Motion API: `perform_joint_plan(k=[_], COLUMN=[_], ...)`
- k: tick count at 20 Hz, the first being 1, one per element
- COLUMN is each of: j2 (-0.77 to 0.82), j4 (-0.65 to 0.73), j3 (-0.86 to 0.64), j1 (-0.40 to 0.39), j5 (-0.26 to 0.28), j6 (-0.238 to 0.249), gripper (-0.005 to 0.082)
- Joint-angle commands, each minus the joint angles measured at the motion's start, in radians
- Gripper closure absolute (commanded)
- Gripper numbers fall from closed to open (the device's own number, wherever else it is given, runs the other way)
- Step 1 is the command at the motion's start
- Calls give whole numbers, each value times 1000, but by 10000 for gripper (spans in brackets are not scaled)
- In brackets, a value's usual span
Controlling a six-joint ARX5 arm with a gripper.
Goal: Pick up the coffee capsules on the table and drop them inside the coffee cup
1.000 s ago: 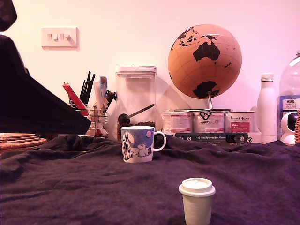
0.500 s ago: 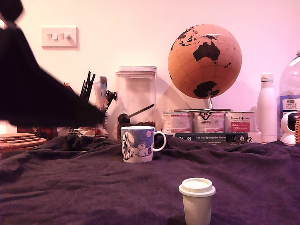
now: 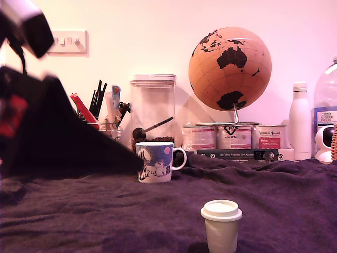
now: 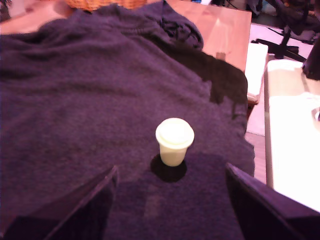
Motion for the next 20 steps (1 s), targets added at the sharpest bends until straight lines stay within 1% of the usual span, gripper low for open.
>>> perform_joint_plan(k=[1, 3, 11, 14, 17, 20], j2=[40, 70, 115, 156, 182, 209], j4=[44, 81, 84, 34, 12, -63], j3=[-16, -12, 14, 60, 90, 137], j1=[-13, -23, -39, -63, -78, -81], j5=[6, 6, 4, -5, -11, -11], j6=[5, 5, -3, -3, -8, -11], gripper=[148, 148, 148, 148, 148, 148])
